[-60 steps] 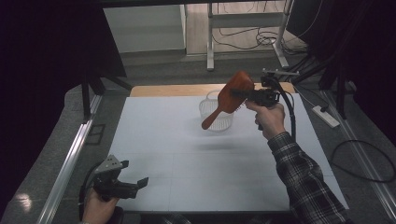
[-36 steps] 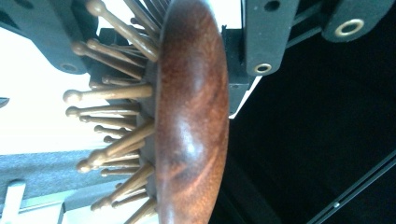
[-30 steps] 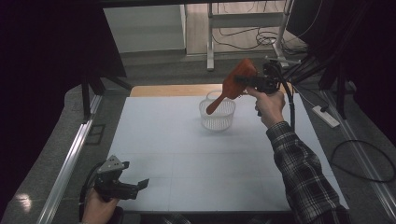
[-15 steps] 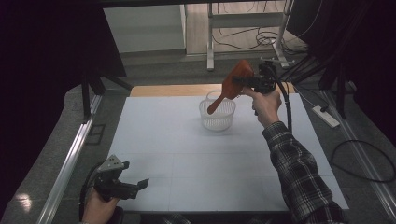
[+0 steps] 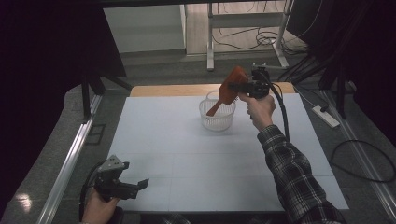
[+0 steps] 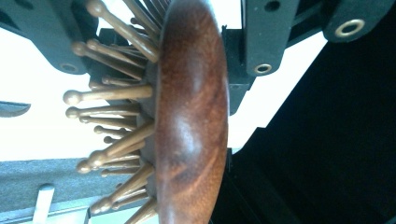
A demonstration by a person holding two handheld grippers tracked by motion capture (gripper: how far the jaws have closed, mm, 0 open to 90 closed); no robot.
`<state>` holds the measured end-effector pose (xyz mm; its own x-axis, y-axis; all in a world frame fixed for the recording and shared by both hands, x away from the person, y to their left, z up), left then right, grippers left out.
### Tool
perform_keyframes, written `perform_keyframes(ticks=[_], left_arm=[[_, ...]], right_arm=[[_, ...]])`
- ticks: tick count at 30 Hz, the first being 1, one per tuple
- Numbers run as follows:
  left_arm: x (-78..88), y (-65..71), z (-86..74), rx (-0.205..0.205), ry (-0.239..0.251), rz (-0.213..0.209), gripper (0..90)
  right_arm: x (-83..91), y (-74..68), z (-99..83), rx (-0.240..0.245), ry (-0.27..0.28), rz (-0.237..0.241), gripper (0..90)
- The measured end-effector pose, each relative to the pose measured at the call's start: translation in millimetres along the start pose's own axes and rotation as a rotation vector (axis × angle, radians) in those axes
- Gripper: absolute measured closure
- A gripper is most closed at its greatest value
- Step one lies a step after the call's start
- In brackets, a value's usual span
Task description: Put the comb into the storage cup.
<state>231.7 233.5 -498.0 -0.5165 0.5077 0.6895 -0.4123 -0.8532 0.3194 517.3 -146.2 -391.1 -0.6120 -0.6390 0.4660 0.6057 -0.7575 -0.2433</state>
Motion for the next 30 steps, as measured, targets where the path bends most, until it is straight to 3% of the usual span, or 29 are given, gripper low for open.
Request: perform_keyframes(ticks=[30], left_arm=[[-0.8, 0.1, 0.3, -0.004, -0.01, 0.001, 0.0]], right_arm=[[-21.5, 5.7, -33.4, 0.004, -0.042, -0.008, 52.4]])
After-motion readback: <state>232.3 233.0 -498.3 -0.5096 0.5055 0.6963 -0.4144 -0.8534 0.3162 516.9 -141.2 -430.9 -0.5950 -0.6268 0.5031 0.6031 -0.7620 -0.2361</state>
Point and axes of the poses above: each handheld gripper's, and its own axes: x roughly backward along the jaws, z roughly out of its top, y roughly to its right, the point moved 4 cm from there along -x, roughly forward along the jaws, and after that the axes turned 13 degrees about x, right-handed, at the moved point
